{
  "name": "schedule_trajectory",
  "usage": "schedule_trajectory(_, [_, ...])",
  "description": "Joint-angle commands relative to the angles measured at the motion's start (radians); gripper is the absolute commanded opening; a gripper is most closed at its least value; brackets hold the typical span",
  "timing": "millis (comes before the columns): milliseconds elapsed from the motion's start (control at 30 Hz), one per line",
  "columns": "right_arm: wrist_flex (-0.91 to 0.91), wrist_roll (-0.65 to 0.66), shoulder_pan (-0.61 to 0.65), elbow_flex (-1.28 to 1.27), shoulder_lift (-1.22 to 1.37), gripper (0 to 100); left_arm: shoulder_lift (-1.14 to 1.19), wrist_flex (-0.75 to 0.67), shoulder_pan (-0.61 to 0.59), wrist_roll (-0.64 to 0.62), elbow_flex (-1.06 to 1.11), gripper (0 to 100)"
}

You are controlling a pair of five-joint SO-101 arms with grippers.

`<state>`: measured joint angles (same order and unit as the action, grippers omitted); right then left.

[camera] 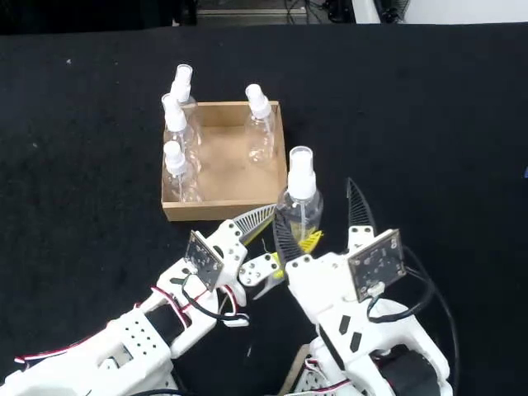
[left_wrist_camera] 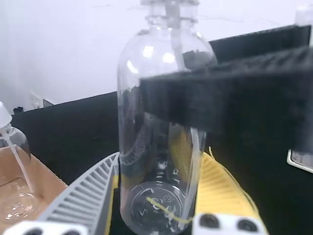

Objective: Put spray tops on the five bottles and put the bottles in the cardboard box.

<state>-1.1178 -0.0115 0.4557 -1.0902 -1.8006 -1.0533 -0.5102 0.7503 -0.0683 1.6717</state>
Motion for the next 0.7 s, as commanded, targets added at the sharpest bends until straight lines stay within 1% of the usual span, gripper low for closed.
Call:
schedule_trajectory(0, [0.041,-0.018,-0.026,0.048,-0.102,36.8,-0.018,0.000,0.005,0.000,0.019,3])
schedule_trajectory(233, [0.071,-0.018,-0.025,0.048,-0.097,36.7,-0.018,0.000,0.008,0.000,0.021,3])
schedule_trajectory(333, [0.058,-0.018,0.011,0.045,-0.097,36.7,-0.018,0.000,0.007,0.000,0.021,3])
schedule_trajectory(500, [0.058,-0.018,0.018,0.031,-0.104,36.6,-0.018,0.006,0.005,0.000,0.021,3])
schedule_trajectory(667, [0.005,-0.018,0.048,0.047,-0.105,36.6,-0.018,0.003,0.005,0.000,0.021,3])
